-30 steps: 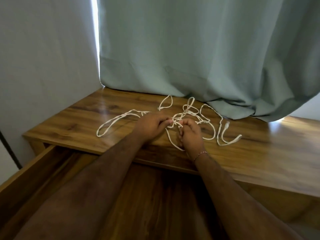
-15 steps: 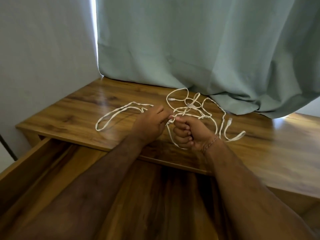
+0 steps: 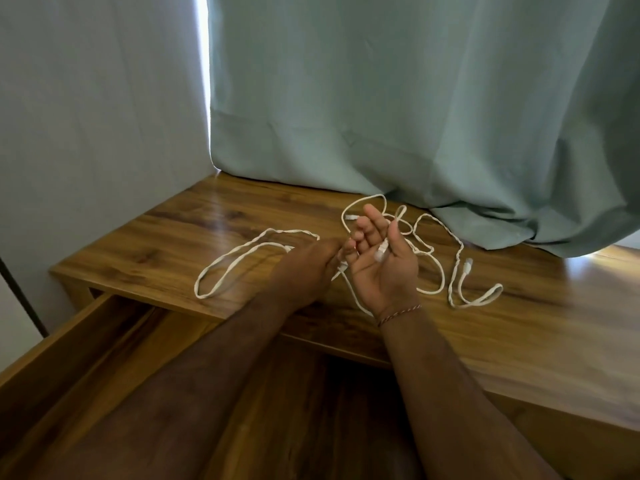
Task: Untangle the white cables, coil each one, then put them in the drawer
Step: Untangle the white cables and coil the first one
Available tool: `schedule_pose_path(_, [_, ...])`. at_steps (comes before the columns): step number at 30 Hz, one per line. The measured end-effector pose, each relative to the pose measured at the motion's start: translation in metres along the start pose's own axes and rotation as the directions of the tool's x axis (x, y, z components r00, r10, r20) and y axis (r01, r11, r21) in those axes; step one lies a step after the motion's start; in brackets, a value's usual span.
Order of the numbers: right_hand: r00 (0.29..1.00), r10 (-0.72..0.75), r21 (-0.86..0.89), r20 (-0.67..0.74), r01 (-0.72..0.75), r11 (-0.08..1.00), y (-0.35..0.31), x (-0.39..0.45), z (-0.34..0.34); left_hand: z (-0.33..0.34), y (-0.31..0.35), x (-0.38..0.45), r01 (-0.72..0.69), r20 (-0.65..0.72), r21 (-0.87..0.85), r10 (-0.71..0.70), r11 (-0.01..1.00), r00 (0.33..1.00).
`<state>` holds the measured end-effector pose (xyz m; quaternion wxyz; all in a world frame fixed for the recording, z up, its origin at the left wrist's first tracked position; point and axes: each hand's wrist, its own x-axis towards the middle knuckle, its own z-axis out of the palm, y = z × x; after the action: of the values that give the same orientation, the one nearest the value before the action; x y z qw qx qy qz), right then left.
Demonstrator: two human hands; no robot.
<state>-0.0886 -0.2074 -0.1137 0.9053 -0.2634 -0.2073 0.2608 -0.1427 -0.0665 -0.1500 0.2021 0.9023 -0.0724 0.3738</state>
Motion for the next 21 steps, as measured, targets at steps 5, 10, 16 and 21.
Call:
schedule_pose_path(5, [0.999, 0.013, -0.047, 0.039, -0.011, 0.999, -0.005, -0.007, -0.018, 0.002, 0.001, -0.002, -0.109, 0.087, 0.055, 0.104, 0.992, 0.991])
schedule_pose_path(10, [0.997, 0.078, -0.168, -0.018, -0.08, 0.983, -0.014, -0.012, -0.02, -0.001, 0.004, -0.003, -0.122, 0.141, 0.055, 0.114, 0.991, 0.984])
schedule_pose_path(16, [0.992, 0.124, -0.141, -0.013, -0.125, 0.982, -0.028, -0.005, -0.007, 0.002, 0.002, -0.002, -0.111, 0.123, 0.077, 0.101, 0.991, 0.987])
schedule_pose_path(21, [0.998, -0.038, -0.12, -0.043, 0.033, 0.992, -0.011, 0.008, -0.006, 0.002, 0.001, -0.006, -0.063, -0.007, 0.198, 0.066, 0.978, 0.998])
